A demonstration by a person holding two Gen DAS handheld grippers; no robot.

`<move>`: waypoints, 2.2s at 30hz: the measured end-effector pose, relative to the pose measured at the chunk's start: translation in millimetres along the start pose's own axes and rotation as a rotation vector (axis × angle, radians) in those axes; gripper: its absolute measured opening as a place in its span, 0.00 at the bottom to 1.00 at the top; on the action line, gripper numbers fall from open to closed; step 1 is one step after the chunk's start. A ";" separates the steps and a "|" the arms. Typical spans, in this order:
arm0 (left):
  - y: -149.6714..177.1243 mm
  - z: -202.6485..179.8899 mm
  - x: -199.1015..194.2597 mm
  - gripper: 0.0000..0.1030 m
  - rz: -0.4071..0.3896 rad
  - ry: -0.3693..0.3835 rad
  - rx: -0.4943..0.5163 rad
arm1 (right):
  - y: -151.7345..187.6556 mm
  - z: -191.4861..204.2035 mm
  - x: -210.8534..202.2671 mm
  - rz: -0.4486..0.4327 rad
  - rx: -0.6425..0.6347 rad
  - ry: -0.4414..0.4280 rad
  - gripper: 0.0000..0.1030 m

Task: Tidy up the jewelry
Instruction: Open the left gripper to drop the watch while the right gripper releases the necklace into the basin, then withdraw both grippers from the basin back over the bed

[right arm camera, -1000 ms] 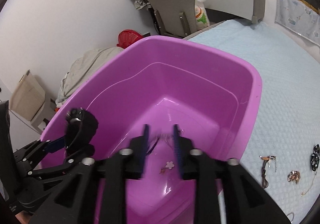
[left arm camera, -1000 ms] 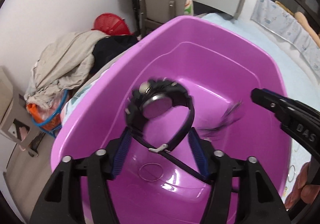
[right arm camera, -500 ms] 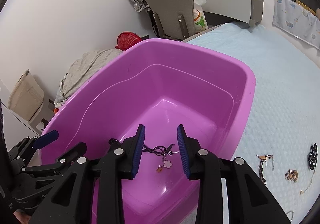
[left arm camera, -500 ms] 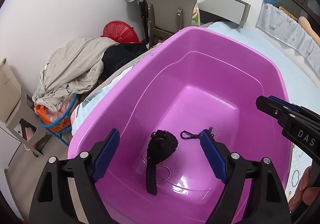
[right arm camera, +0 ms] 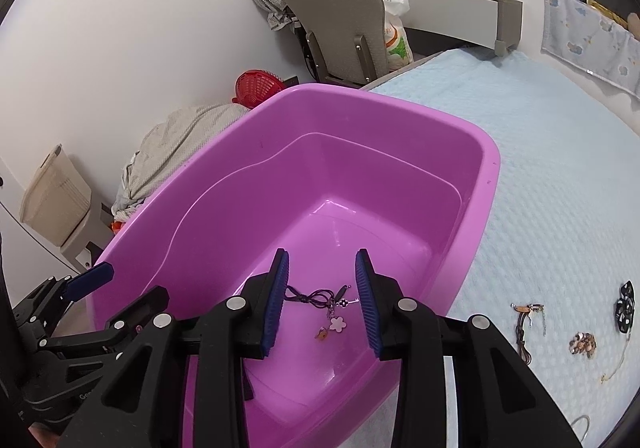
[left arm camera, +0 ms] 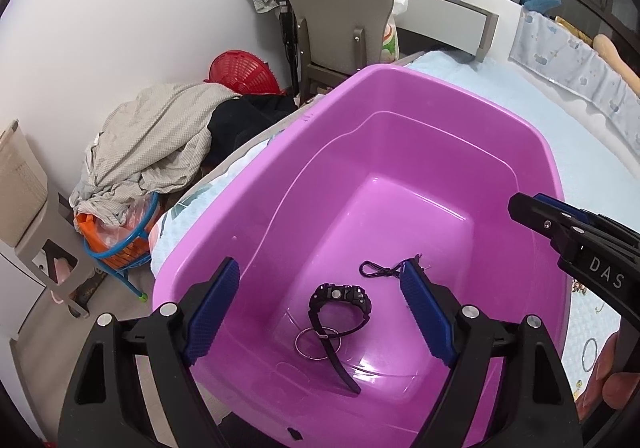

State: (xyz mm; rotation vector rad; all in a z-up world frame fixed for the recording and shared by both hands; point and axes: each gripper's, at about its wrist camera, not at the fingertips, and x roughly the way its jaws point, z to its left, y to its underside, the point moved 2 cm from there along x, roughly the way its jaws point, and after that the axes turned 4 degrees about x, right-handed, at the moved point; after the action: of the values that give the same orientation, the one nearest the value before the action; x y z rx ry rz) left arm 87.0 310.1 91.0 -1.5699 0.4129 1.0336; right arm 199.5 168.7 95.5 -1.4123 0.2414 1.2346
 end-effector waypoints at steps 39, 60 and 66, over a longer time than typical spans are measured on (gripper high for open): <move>73.4 -111.8 -99.1 0.78 -0.112 0.134 0.183 | 141.3 -81.6 -172.2 -0.208 0.222 0.099 0.46; 150.8 -214.3 -121.9 0.85 -0.073 0.302 0.376 | 335.3 -214.1 -268.9 -0.214 0.596 0.330 0.55; 164.1 -229.4 -114.0 0.85 -0.049 0.310 0.431 | 339.8 -219.9 -260.3 -0.193 0.608 0.315 0.55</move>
State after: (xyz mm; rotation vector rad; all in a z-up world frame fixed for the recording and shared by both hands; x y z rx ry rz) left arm -7.8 21.8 71.4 -1.3384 0.7528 0.6100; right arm -48.1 -239.7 36.4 -1.0546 0.6257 0.6885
